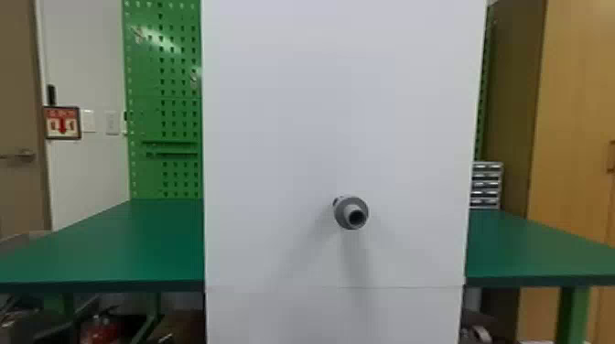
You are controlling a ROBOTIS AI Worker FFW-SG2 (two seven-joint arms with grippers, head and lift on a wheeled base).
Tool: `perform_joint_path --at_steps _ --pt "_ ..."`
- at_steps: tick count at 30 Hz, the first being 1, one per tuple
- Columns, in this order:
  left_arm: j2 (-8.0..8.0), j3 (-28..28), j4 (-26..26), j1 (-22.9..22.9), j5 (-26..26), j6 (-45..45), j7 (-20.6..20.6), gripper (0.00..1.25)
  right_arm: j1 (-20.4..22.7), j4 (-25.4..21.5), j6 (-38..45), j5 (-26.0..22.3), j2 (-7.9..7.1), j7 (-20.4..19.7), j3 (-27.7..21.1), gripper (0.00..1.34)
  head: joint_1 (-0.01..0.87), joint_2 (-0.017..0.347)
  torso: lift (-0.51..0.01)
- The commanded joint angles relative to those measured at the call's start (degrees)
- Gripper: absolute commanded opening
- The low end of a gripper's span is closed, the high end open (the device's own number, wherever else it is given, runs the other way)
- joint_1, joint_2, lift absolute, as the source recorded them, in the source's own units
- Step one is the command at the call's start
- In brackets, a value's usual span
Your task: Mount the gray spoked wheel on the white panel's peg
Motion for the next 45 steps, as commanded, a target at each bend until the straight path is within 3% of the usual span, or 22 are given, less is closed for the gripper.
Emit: perform_joint_path --at_steps 1,10,21,37,45 --pt "0.0 0.06 0.09 -0.05 0.0 0.0 0.0 0.67 0.24 -7.08 7.83 0.06 0.12 2.29 -1.42 0.1 0.123 -0.008 -0.398" --pt "0.0 0.06 0.0 0.04 0.0 -0.09 0.0 0.68 -1.78 -16.57 18.99 0.5 -0.06 7.92 -3.7 0.1 0.123 -0.008 -0.398" --pt "0.0 0.14 0.0 0.04 0.09 -0.09 0.0 0.68 -6.79 -26.5 33.75 -0.46 -2.08 8.88 -3.7 0.1 0.123 -0.008 -0.398" --pt "0.0 0.14 0.0 -0.05 0.27 -0.09 0.0 0.68 -15.32 -33.45 44.48 -2.66 -4.89 9.85 0.08 0.1 0.123 -0.008 -0.398" --pt "0.0 0.06 0.0 -0.13 0.27 -0.09 0.0 0.68 -18.3 -38.28 51.24 -1.96 -5.16 9.85 1.31 0.1 0.123 -0.008 -0.398"
